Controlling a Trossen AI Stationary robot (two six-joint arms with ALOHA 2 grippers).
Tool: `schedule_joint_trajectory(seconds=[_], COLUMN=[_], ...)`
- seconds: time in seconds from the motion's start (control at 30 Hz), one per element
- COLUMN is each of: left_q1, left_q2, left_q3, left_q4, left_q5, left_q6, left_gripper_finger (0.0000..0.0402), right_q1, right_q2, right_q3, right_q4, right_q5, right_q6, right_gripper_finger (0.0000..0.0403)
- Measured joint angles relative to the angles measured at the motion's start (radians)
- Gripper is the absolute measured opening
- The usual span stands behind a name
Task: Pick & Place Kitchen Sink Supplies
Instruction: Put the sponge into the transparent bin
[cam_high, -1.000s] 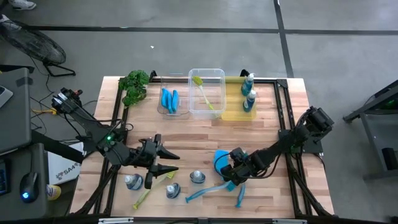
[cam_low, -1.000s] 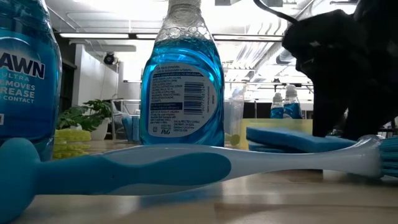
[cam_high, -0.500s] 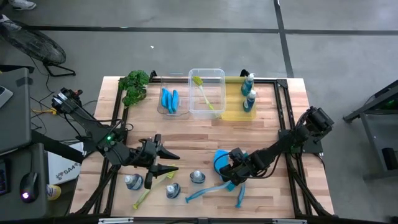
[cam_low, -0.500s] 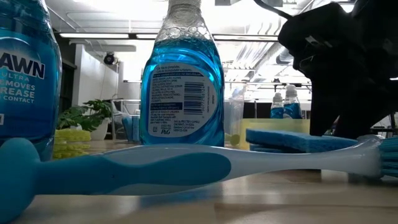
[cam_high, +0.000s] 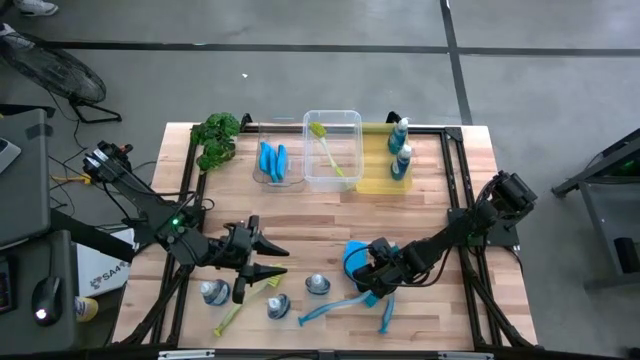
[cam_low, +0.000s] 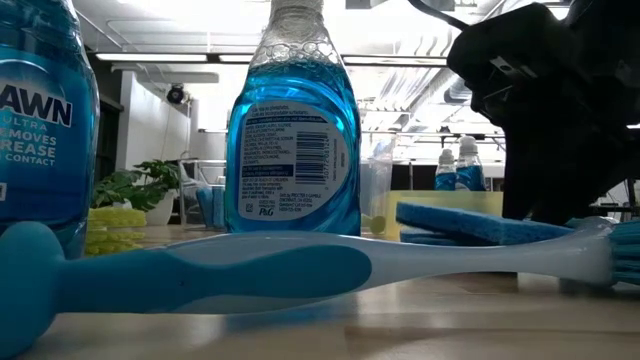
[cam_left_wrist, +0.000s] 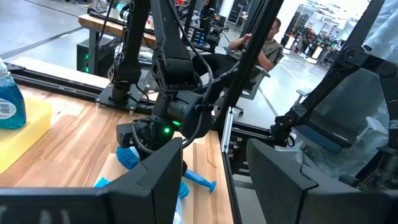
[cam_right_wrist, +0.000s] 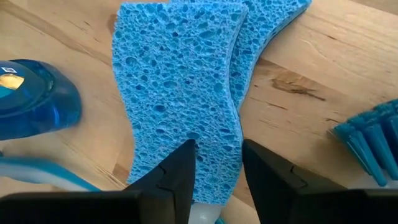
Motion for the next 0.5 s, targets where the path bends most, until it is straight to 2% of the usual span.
schedule_joint_trajectory(seconds=[0.23, 0.5], left_q1=[0.0, 0.0], left_q2=[0.0, 0.0], left_q3=[0.0, 0.0], left_q4=[0.0, 0.0], left_q5=[0.0, -0.003], left_q6=[0.0, 0.0], left_gripper_finger=[0.0177, 0.0177], right_q1=[0.0, 0.0], right_q2=[0.0, 0.0], right_q3=[0.0, 0.0], right_q4=[0.0, 0.0], right_q5=[-0.005, 0.001], right_q6=[0.0, -0.011], right_gripper_finger=[0.01, 0.0046])
